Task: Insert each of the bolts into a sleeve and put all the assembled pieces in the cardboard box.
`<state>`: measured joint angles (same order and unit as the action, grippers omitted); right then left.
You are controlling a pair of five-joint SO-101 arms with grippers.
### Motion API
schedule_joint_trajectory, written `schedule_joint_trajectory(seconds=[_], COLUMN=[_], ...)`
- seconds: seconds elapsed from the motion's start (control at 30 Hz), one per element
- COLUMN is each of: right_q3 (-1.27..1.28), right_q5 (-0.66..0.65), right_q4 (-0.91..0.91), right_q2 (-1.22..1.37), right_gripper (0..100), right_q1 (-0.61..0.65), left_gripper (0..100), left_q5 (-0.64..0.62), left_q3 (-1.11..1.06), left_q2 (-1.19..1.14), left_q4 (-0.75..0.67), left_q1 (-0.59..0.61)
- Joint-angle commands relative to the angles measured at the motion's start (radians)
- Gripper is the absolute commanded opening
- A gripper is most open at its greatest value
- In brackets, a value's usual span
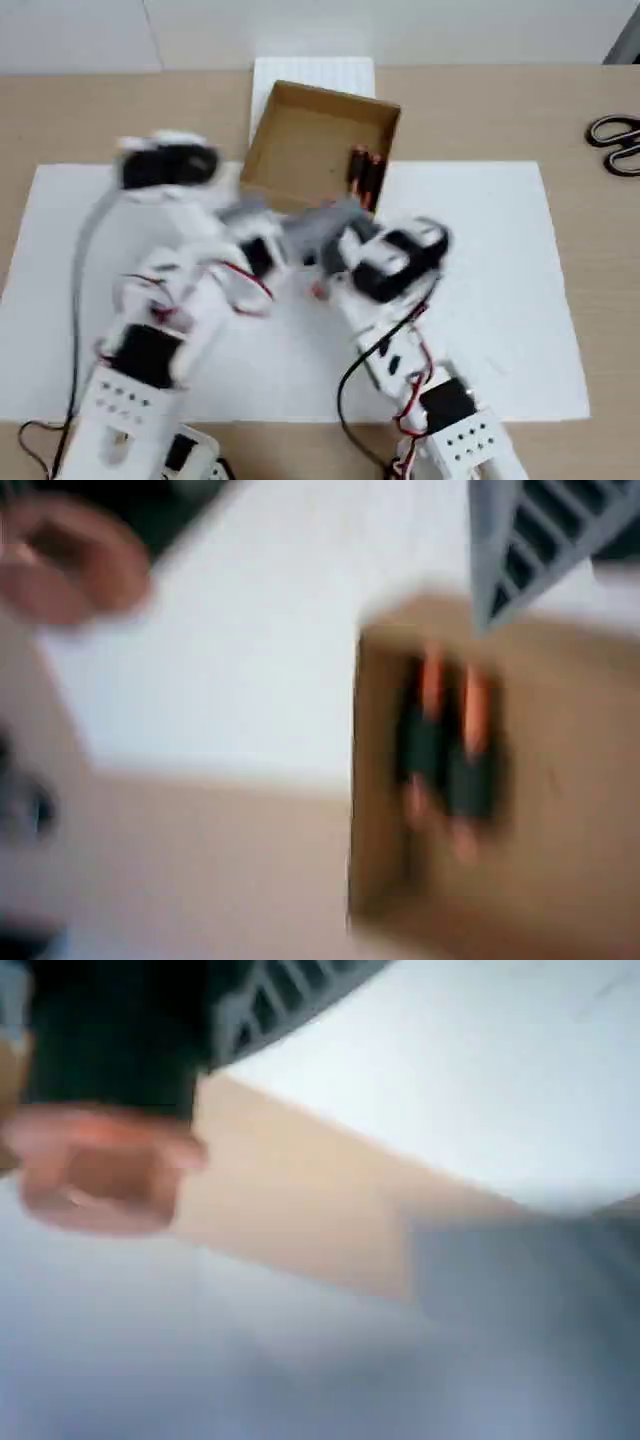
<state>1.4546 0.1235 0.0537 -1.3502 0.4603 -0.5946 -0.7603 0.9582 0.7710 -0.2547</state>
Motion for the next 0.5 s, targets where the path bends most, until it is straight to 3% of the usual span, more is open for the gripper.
schedule_joint_trajectory(seconds=[0.0,0.1,0.2,0.27,0.47], right_q3=[-0.155,-0.342,-0.557,-0.704,-1.106], right_q5=[0.068,0.140,0.198,0.216,0.222], right_q4=[0.053,0.157,0.248,0.298,0.412], right_q2=[0.053,0.228,0.479,0.667,1.168], right_gripper=[0.4,0.4,0.4,0.3,0.3], right_q1=[-0.107,-0.153,-0.159,-0.159,-0.145], left_gripper=[44,27,0,4,1], left_q5=[-0.002,-0.002,-0.002,-0.002,-0.002], left_q3=[0.179,0.189,0.134,0.064,-0.124], left_q2=[0.002,0.002,0.002,0.003,0.009], left_q4=[0.005,0.041,0.115,0.157,0.199], left_q1=[0.137,0.229,0.288,0.310,0.381])
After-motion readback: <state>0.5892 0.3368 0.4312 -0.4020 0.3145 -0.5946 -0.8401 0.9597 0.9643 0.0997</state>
